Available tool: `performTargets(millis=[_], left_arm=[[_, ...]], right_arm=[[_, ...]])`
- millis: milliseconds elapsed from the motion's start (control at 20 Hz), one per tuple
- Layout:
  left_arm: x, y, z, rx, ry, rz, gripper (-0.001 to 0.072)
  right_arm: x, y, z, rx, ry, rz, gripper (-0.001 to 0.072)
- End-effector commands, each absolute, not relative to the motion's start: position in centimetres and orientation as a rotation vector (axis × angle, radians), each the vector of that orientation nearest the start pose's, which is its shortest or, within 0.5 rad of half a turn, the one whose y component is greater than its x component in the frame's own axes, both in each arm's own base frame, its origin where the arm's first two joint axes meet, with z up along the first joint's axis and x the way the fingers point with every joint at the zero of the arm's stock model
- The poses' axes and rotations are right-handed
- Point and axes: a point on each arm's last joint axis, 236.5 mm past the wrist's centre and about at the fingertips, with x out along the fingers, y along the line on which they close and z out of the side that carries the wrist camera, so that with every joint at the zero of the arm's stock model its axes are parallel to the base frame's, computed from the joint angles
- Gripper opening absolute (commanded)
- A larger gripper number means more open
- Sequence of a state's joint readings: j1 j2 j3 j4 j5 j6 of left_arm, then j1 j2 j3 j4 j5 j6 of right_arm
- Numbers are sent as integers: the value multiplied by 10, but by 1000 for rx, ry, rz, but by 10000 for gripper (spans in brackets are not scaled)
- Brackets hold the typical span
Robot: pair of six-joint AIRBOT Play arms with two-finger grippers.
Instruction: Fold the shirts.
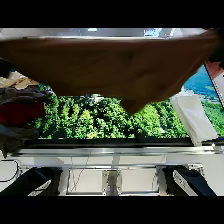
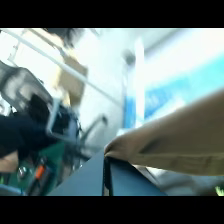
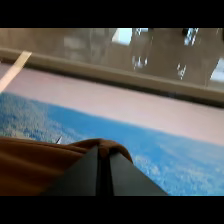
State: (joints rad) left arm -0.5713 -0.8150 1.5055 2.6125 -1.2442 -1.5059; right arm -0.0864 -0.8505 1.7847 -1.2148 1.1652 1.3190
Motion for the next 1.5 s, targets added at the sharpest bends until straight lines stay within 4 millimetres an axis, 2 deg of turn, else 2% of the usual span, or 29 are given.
performTargets(millis=[0, 50, 100, 200, 300, 400, 450, 500, 600, 700, 750, 850, 900, 950, 1000, 1050, 1100, 1150, 1250, 1350, 1450], left_arm=[[293, 32, 458, 717, 180, 293, 10], [299, 22, 453, 716, 186, 254, 10], [310, 6, 440, 716, 212, 192, 10], [342, -38, 403, 774, 293, 49, 10], [385, -59, 364, 898, 390, 38, 10], [438, -66, 322, 957, 461, 62, 11], [466, -64, 300, 924, 479, 75, 11], [497, -49, 272, 903, 516, 110, 11], [542, -10, 211, 862, 613, 176, 10], [566, 30, 148, 825, 729, 224, 10], [573, 44, 123, 808, 771, 243, 11], [586, 55, 98, 749, 772, 268, 11], [593, 52, 95, 706, 742, 266, 12], [599, 46, 98, 661, 703, 262, 55], [606, 41, 104, 627, 658, 255, 349], [610, 39, 115, 590, 624, 265, 641], [611, 41, 129, 553, 601, 290, 658], [610, 45, 151, 532, 573, 319, 659], [599, 56, 201, 497, 512, 373, 657], [572, 77, 246, 426, 467, 440, 652], [536, 114, 272, 346, 474, 545, 642]], right_arm=[[246, 55, 515, -69, -33, 239, 19], [251, 58, 519, -55, -52, 254, 19], [265, 57, 517, -45, -42, 255, 20], [310, 53, 491, -24, 48, 259, 19], [371, 50, 441, 8, 198, 272, 20], [438, 53, 369, 64, 384, 307, 20], [466, 55, 334, 94, 461, 325, 20], [496, 57, 297, 128, 525, 335, 20], [549, 59, 233, 169, 592, 321, 20], [595, 68, 180, 211, 598, 305, 20], [613, 77, 159, 235, 589, 302, 20], [648, 91, 135, 271, 508, 275, 21], [660, 101, 128, 288, 468, 267, 24], [668, 111, 125, 290, 437, 264, 31], [671, 118, 125, 287, 416, 265, 215], [672, 121, 129, 274, 396, 264, 468], [670, 121, 136, 263, 392, 267, 499], [667, 115, 144, 250, 393, 266, 499], [647, 92, 165, 192, 437, 260, 497], [609, 59, 168, 109, 581, 246, 486], [557, 21, 150, 45, 806, 209, 485]])
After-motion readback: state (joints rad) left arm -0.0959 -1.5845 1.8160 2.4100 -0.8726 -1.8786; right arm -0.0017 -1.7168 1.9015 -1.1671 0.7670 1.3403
